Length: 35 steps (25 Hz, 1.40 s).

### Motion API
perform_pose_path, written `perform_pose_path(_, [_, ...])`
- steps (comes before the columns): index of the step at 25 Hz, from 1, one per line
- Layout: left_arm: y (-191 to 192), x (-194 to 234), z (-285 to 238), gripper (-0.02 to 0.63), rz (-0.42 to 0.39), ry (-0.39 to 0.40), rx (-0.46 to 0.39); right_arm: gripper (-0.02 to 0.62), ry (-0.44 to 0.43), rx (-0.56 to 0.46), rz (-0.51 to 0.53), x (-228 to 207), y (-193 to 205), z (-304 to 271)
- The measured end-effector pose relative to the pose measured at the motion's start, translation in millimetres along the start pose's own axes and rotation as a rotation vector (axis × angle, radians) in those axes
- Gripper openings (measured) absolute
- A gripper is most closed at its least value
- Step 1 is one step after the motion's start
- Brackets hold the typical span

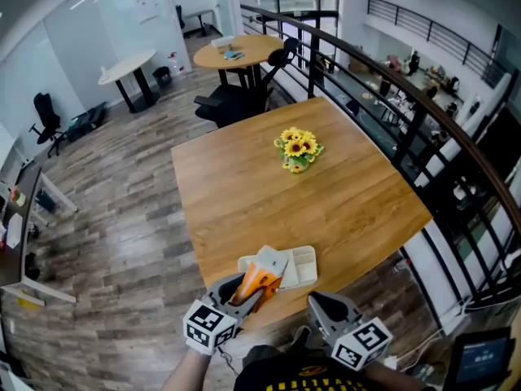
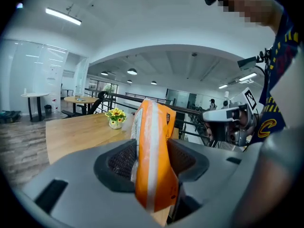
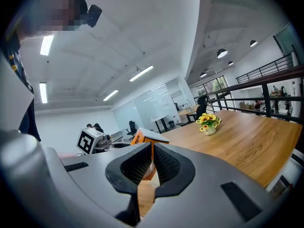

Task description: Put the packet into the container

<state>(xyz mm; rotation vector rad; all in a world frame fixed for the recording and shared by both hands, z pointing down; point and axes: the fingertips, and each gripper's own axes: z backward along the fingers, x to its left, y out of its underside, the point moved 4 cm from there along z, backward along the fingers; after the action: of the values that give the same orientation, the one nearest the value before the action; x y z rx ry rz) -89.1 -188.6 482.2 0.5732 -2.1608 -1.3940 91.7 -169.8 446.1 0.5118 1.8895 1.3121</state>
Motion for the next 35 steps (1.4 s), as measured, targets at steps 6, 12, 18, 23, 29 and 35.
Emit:
perform_pose_path(6, [12.5,16.2,-31.1,0.198,-0.115,0.029,0.178,0.021,0.027,0.018,-0.036,-22.3,-2.0,-12.7])
perform_pose_path(12, [21.0,30.9,-52.5,0.198,-0.199,0.118,0.304,0.021,0.087,0.014,-0.067,-29.1,-6.3,-24.6])
perform_pose_path(18, [28.8,34.4,-67.8,0.198,-0.272,0.212,0.390,0.021,0.155,0.003,-0.103,-34.5,-4.1,-25.6])
perform_pose_path(23, [46.1,33.3,-81.4,0.198,-0.323,0.281,0.479,0.021,0.171,0.012,-0.115,-32.1,-0.5,-32.4])
perform_pose_path(29, [60.4,29.7,-100.4,0.198,-0.353,0.334,0.555,0.021,0.184,0.015,-0.125,-33.2,-1.4,-36.3])
perform_pose_path(35, [75.0,32.3,-113.2,0.198,-0.363,0.367,0.623,0.021,0.187,0.025,-0.126,-33.4,0.0,-40.2])
